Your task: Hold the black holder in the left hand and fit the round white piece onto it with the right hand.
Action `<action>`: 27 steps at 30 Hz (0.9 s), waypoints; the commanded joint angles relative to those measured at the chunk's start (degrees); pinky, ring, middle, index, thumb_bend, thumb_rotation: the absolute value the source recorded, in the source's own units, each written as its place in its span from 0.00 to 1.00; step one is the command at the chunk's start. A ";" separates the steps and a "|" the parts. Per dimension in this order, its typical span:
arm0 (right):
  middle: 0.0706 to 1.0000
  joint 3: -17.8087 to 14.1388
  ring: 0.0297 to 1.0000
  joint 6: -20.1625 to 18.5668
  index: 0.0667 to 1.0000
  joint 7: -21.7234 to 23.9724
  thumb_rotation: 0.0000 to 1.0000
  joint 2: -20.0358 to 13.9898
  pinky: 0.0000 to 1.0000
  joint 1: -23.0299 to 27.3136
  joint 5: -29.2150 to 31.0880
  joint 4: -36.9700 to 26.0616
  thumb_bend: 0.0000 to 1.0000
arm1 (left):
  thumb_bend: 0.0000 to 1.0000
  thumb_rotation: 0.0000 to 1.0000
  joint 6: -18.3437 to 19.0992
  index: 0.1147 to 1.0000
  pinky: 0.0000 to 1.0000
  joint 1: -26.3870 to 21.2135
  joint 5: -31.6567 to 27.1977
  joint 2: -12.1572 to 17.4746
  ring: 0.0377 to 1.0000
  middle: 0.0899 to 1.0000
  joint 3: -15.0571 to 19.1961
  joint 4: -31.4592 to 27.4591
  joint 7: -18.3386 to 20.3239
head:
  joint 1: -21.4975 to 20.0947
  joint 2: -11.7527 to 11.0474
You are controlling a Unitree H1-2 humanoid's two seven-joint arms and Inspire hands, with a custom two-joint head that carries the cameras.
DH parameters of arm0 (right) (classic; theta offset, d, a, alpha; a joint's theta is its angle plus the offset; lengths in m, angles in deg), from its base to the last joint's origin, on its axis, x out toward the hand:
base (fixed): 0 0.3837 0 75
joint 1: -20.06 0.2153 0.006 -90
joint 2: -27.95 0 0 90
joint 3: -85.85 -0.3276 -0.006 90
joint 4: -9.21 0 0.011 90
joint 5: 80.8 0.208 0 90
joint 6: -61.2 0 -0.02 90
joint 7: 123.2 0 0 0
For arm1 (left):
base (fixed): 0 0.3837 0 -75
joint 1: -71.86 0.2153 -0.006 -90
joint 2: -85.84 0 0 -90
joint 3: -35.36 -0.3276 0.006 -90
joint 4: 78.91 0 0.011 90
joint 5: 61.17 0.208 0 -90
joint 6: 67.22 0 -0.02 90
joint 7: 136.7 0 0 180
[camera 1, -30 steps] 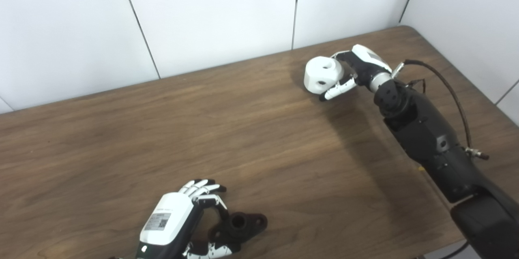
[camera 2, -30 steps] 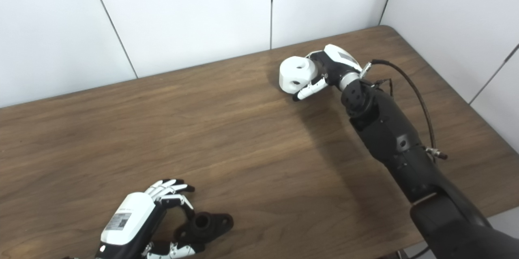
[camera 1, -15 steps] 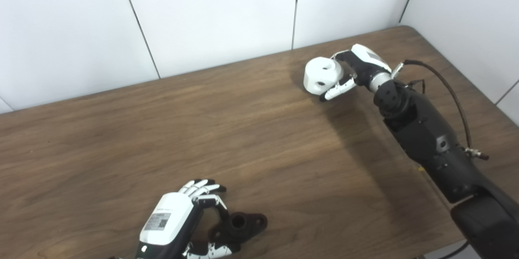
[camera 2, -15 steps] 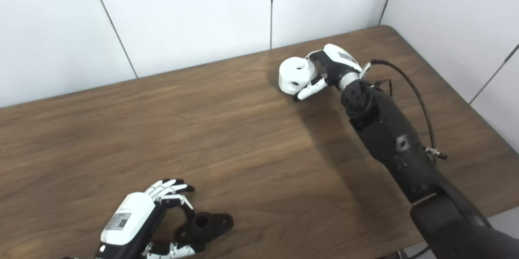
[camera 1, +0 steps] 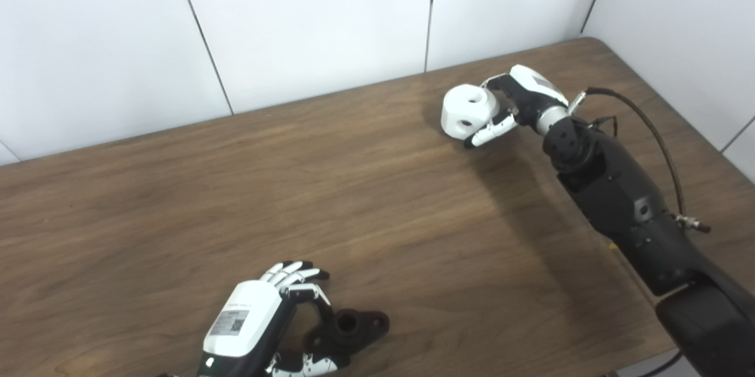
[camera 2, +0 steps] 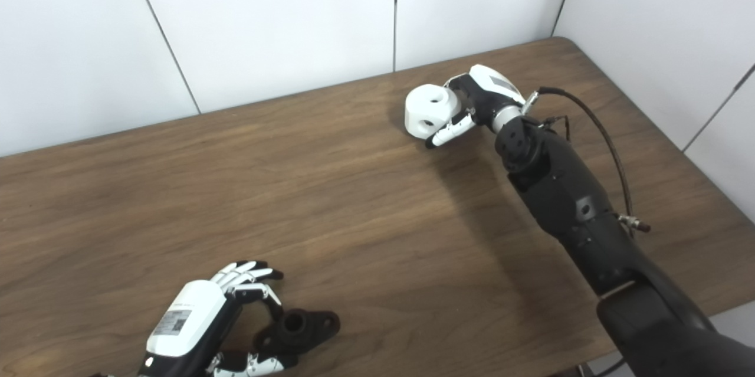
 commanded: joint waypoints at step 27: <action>0.80 -1.55 0.93 6.11 0.45 -4.27 0.14 -2.19 0.86 0.63 -1.33 -2.21 0.52 | 0.52 0.06 1.19 0.42 0.90 1.76 0.80 1.19 0.88 0.80 -0.31 0.67 3.25 | 0.51 0.34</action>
